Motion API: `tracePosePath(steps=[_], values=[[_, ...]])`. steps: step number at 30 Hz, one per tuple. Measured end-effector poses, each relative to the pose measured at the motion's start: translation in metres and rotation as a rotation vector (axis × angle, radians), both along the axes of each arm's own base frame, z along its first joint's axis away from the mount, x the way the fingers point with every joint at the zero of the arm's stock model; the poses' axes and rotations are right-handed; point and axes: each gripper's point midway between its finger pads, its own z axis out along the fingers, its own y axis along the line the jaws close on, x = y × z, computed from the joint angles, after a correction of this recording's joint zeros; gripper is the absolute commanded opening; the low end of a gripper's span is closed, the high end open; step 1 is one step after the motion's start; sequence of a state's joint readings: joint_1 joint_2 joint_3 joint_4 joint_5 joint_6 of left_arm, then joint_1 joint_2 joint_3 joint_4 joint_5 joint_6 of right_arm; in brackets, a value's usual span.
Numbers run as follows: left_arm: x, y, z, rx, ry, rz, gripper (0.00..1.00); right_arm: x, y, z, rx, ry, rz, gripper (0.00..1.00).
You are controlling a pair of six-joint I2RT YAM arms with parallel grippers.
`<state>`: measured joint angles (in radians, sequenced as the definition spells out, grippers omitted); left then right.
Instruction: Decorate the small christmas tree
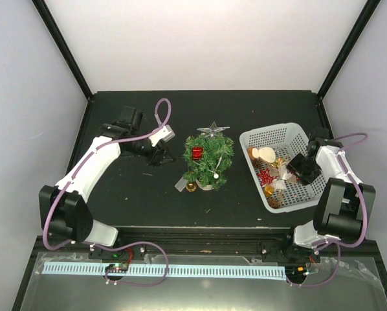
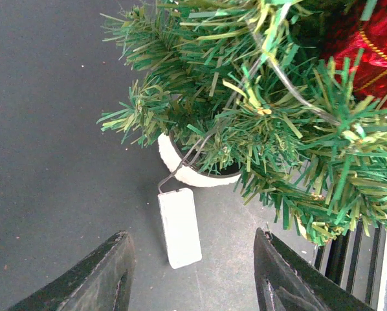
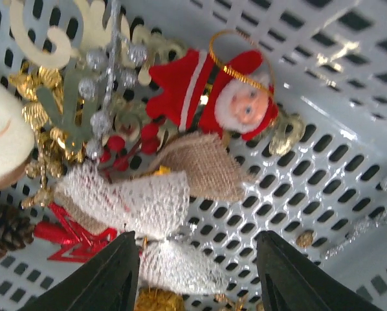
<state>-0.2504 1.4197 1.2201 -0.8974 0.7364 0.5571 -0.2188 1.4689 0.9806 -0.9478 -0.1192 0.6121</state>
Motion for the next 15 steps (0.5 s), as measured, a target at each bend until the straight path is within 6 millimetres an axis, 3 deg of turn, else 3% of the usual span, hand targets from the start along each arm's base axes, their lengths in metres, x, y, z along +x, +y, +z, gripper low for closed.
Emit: tracePosePath(steps=[3,7,11,15], values=[[0.002,-0.001,-0.005,-0.001,0.019,-0.002,0.52,0.008,-0.004,-0.002,0.001,-0.019,0.002,0.51],[0.004,-0.002,-0.008,-0.003,0.028,-0.004,0.52,0.018,0.01,0.007,0.019,-0.079,0.08,0.51],[0.009,-0.004,-0.009,-0.003,0.036,-0.006,0.52,0.02,0.053,0.013,0.052,-0.111,0.253,0.53],[0.016,-0.006,-0.007,-0.003,0.036,-0.007,0.53,0.004,0.095,0.007,0.091,-0.078,0.408,0.6]])
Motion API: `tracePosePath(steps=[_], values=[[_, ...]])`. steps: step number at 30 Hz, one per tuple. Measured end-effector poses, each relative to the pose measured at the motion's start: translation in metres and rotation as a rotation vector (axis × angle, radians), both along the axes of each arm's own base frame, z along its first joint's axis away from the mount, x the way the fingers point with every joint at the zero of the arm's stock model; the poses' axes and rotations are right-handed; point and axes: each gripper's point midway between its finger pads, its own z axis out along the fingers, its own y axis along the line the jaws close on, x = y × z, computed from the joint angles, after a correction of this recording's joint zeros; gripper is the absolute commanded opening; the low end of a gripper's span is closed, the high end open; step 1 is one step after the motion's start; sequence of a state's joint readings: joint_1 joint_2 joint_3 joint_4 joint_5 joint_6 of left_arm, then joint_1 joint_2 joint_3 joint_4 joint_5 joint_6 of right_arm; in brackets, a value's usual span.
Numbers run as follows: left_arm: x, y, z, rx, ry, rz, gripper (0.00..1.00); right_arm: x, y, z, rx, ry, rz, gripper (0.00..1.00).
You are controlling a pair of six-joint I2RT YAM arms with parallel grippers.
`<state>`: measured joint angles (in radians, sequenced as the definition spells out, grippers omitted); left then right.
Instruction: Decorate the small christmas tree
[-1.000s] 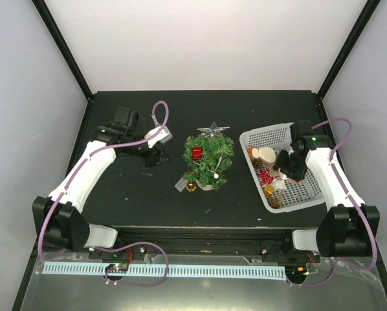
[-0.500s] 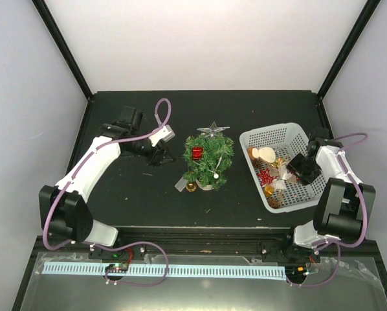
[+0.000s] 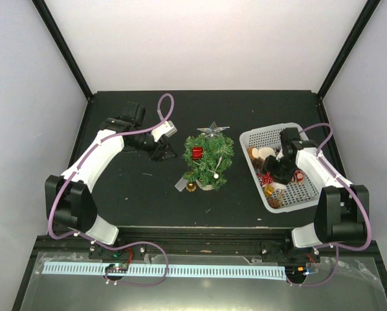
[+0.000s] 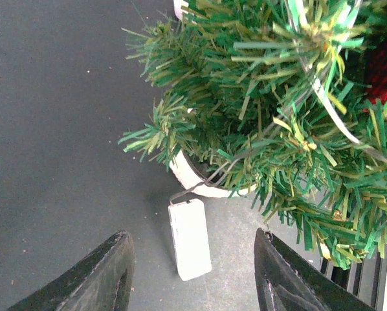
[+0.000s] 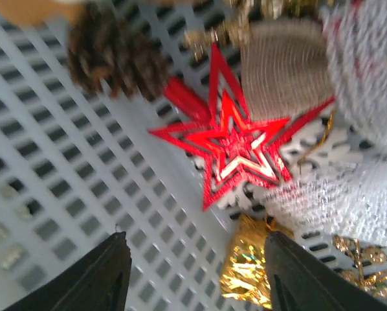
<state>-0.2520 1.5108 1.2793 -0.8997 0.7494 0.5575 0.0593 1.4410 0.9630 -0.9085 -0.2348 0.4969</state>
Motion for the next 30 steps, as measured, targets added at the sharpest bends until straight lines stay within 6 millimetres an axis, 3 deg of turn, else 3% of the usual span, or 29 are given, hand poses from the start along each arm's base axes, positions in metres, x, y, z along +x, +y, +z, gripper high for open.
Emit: tracePosePath(steps=[6,14,20,30], values=[[0.005,-0.004,0.008,-0.005,-0.018,-0.009,0.53,-0.033,0.0,-0.015,-0.011,0.108,0.011,0.65],[0.003,-0.009,0.009,-0.006,-0.02,-0.022,0.53,-0.043,-0.009,-0.011,-0.061,0.111,0.018,0.66],[0.003,-0.009,0.009,-0.006,-0.02,-0.023,0.53,-0.059,-0.008,-0.031,-0.053,0.175,0.026,0.65],[0.003,-0.009,0.009,-0.004,-0.02,-0.023,0.53,-0.051,0.0,-0.046,-0.007,0.188,0.011,0.33]])
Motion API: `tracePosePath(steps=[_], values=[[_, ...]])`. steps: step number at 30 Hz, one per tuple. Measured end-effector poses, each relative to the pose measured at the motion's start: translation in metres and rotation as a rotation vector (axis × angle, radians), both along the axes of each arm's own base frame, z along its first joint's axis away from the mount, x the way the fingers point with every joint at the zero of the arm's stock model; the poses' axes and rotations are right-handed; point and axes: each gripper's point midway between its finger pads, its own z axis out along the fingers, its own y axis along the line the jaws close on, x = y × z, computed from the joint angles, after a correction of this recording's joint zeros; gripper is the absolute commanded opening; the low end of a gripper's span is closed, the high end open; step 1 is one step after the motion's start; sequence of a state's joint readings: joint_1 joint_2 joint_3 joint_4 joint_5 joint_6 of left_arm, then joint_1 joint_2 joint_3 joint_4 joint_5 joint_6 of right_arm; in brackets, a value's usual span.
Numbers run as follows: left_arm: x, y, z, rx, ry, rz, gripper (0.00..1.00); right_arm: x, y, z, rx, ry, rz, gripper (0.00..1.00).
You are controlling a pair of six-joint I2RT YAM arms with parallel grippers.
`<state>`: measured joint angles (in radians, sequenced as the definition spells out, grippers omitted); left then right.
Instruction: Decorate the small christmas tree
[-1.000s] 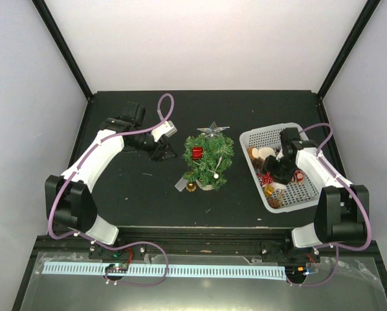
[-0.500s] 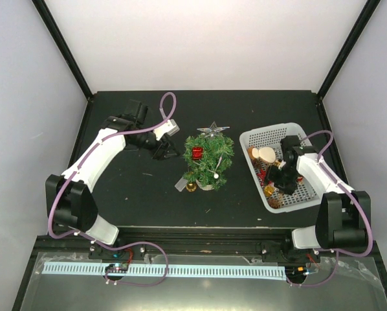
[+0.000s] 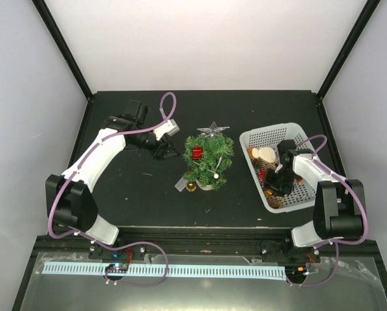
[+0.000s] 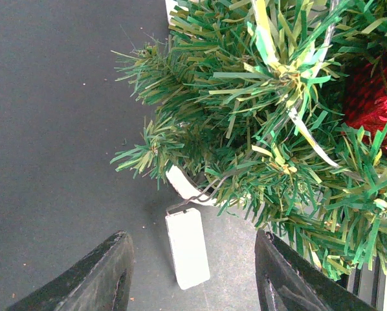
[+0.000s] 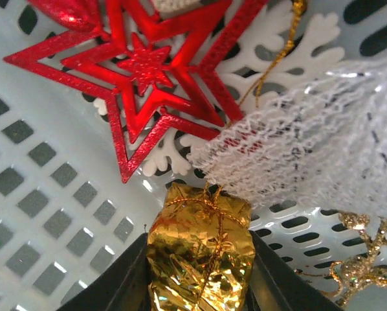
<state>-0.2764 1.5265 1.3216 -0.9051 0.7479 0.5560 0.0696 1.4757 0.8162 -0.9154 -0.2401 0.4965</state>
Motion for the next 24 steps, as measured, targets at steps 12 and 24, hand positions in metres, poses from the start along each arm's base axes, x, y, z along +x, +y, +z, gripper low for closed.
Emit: tracePosePath(steps=[12,24], values=[[0.0,0.0,0.0,0.001,0.0,0.0,0.53,0.005,-0.001,0.043,0.001,-0.102,-0.006,0.36],[-0.001,0.001,-0.001,0.006,0.008,0.002,0.54,0.029,0.011,0.148,0.027,-0.38,0.047,0.32]])
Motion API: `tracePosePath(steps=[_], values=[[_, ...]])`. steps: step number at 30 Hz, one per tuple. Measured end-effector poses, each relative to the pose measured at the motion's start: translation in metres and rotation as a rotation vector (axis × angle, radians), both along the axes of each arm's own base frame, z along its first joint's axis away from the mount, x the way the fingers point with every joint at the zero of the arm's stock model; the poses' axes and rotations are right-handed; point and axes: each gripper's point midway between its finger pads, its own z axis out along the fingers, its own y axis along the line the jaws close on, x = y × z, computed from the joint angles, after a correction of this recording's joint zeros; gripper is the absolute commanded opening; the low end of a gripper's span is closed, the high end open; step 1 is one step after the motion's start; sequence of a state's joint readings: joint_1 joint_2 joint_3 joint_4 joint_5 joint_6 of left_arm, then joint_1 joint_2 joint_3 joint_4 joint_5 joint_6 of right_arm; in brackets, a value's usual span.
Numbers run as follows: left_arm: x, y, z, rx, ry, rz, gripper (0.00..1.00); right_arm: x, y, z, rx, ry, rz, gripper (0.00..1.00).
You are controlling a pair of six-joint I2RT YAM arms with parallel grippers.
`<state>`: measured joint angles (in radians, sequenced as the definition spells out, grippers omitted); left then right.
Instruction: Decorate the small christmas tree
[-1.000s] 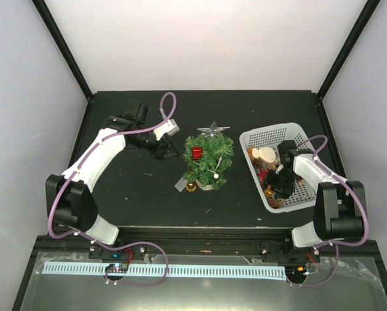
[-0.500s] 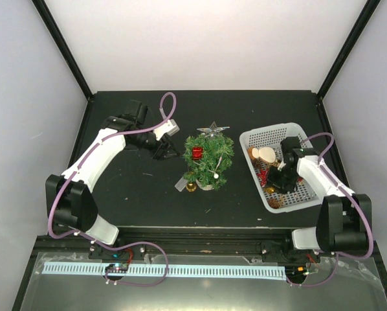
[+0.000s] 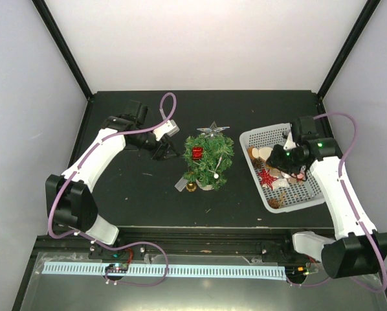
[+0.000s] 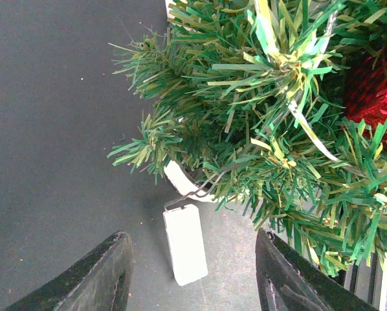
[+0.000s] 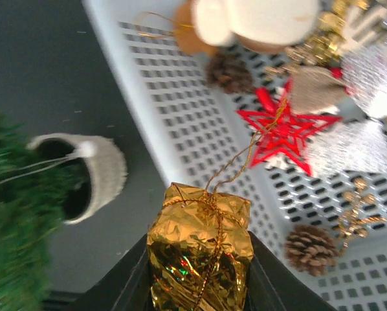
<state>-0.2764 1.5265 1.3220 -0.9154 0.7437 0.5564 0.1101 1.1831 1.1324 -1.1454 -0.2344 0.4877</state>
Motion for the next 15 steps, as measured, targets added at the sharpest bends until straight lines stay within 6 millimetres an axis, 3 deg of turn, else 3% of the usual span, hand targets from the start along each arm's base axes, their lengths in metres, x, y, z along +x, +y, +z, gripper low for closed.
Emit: tracePosePath(steps=[4,10,12,15], values=[[-0.001,0.0,0.0,0.001,0.004,0.0,0.54,0.003,0.028,0.039,0.033,-0.097,0.106,0.31],[-0.001,0.0,-0.002,0.001,0.009,0.0,0.54,-0.003,0.102,0.1,0.088,-0.225,0.367,0.3],[0.0,0.0,-0.002,0.001,0.014,0.001,0.54,-0.006,0.122,0.113,0.098,-0.252,0.437,0.3],[0.0,-0.001,-0.003,0.0,0.019,0.005,0.54,-0.011,0.132,0.117,0.096,-0.26,0.481,0.3]])
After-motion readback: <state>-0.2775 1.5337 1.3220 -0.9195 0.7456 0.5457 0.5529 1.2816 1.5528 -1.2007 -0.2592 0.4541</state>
